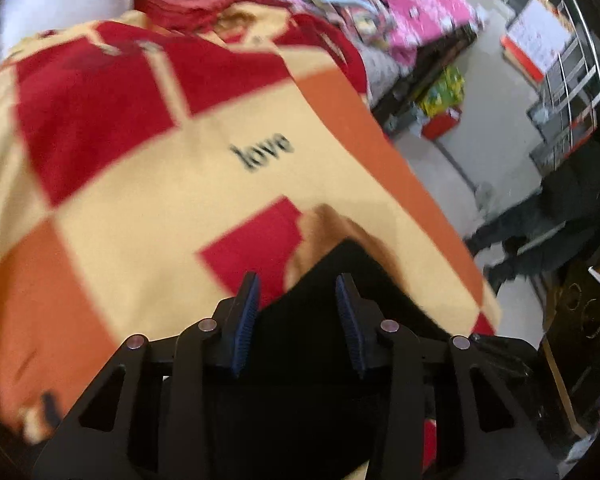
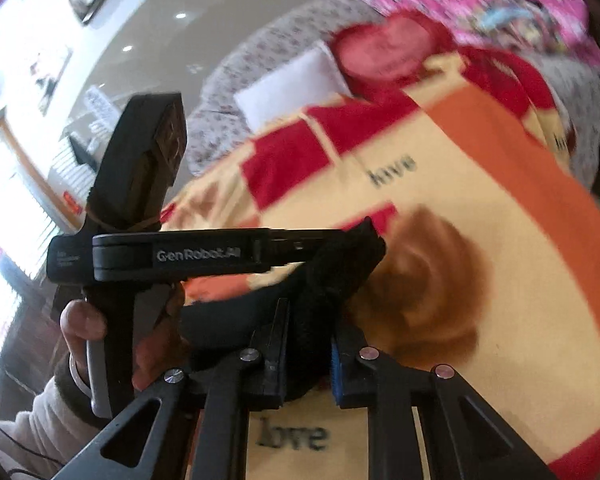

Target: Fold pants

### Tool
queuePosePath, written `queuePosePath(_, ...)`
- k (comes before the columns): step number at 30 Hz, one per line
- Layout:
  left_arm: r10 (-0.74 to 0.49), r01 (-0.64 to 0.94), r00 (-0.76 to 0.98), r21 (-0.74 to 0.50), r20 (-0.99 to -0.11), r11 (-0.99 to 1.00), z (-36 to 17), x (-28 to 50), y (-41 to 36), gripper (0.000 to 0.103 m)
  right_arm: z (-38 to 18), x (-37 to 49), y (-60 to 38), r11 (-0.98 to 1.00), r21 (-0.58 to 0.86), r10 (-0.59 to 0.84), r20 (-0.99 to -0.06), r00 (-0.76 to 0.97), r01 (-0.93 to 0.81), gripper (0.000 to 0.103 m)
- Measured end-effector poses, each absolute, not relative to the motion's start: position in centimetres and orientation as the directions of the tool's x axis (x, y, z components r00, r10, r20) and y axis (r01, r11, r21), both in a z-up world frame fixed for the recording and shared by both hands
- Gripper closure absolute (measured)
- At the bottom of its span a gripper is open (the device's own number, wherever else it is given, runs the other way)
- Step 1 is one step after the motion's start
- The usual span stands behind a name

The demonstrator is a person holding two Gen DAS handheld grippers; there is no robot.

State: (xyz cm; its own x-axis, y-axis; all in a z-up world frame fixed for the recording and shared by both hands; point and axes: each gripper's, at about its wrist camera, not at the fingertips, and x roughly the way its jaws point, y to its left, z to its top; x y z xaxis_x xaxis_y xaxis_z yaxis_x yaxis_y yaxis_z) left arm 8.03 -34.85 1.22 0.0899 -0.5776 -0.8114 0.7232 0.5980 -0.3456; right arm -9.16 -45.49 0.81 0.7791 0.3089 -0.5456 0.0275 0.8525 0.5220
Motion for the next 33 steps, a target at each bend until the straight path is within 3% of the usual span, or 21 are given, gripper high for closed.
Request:
queuePosePath(6,-0.573,0.651,0.240,-0.309,-0.783,0.694,5.3,8.8,-25.8,0.065,5.3,-7.5,-39.3,0.875,0.460,0.396,-0.503,0.768,-0.150,0.088)
queuePosePath(10,-0.556,0.581,0.297,-0.315,-0.776,0.750,6.3,9.0,-18.9,0.064,5.2,-5.2,-34.1,0.858,0.450,0.477,-0.515,0.712,-0.249,0.093)
queuePosePath(15,-0.561,0.497,0.312,-0.372,-0.767,0.784,5.2,7.8,-12.7,0.044,2.9,-2.8,-28.5,0.840,0.436,0.536,-0.568,0.625,-0.324,0.098)
queuePosePath(21,-0.573,0.443,0.267,-0.429,-0.774,0.787,2.4,7.2,-11.0,0.043,3.7,-5.0,-30.3,0.854,0.413,0.510,-0.551,0.661,-0.315,0.098)
queuePosePath(24,-0.577,0.465,0.235,-0.431,-0.782,0.773,1.5,7.0,-12.8,0.043,4.6,-7.6,-34.6,0.911,0.365,0.383,-0.579,0.720,-0.191,0.090)
queuePosePath(27,-0.562,0.491,0.216,-0.408,-0.799,0.770,0.9,6.8,-15.1,0.043,4.3,-9.3,-37.9,0.941,0.326,0.286,-0.624,0.728,-0.091,0.060)
queuePosePath(30,-0.530,0.500,0.228,-0.369,-0.817,0.784,0.2,6.9,-17.2,0.043,2.8,-10.7,-41.1,0.942,0.335,0.226,-0.662,0.714,0.012,0.059)
queuePosePath(33,-0.537,0.499,0.172,-0.397,-0.826,0.770,-0.8,7.4,-18.8,0.043,0.6,-11.0,-43.9,0.896,0.431,0.250,-0.690,0.680,0.108,0.057)
